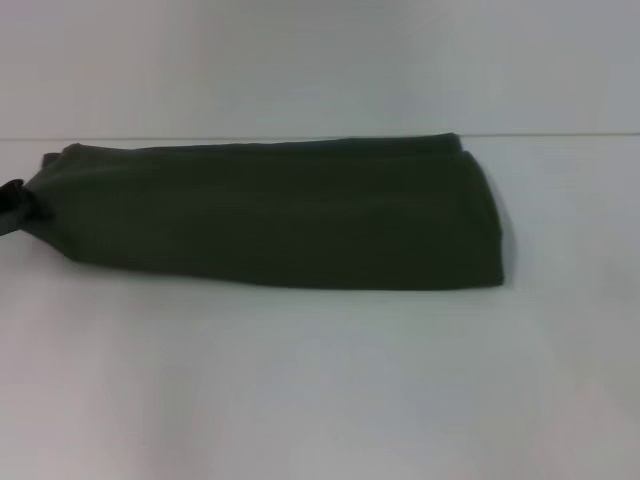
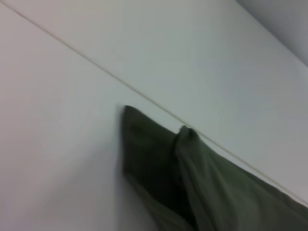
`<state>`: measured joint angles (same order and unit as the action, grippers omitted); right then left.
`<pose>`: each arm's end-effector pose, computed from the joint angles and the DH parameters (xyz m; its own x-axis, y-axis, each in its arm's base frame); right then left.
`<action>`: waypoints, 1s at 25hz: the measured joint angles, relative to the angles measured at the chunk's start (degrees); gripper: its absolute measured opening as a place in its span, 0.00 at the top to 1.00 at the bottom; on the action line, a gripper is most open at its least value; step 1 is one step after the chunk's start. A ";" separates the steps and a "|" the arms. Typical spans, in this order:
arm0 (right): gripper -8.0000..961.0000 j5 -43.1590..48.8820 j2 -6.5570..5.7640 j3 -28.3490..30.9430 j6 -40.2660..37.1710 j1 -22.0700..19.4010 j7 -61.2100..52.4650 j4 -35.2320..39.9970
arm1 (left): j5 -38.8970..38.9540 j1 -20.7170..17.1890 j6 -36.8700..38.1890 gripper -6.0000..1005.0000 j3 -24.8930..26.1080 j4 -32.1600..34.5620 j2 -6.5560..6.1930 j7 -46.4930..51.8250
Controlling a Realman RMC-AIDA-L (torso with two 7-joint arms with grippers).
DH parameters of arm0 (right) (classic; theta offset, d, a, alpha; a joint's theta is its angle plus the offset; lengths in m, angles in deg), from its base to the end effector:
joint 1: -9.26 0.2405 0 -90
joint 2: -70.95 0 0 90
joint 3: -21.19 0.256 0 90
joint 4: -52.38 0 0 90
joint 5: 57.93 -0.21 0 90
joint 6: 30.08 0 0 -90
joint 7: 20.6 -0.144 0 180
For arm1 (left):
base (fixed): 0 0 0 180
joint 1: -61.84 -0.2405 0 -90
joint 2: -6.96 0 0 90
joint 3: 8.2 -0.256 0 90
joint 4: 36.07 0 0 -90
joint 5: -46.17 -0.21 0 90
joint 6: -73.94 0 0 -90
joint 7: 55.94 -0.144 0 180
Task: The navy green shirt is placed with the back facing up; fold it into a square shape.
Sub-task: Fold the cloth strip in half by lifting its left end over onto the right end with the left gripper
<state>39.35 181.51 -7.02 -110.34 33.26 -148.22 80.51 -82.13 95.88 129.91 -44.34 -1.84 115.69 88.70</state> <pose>0.3398 0.3360 0.0908 -0.2221 -0.6082 -0.7621 -0.9198 -0.1286 0.3707 -0.3533 0.4027 0.0937 0.0012 0.7040 0.7102 0.9785 0.1458 -0.1461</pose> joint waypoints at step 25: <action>0.04 0.08 0.47 -0.53 0.15 0.49 0.54 -0.08 | 6.44 11.29 15.53 0.99 -2.42 11.08 9.13 2.17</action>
<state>39.43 181.98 -7.55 -110.19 33.75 -147.68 80.43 -75.69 107.17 145.44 -46.76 9.24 124.83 90.87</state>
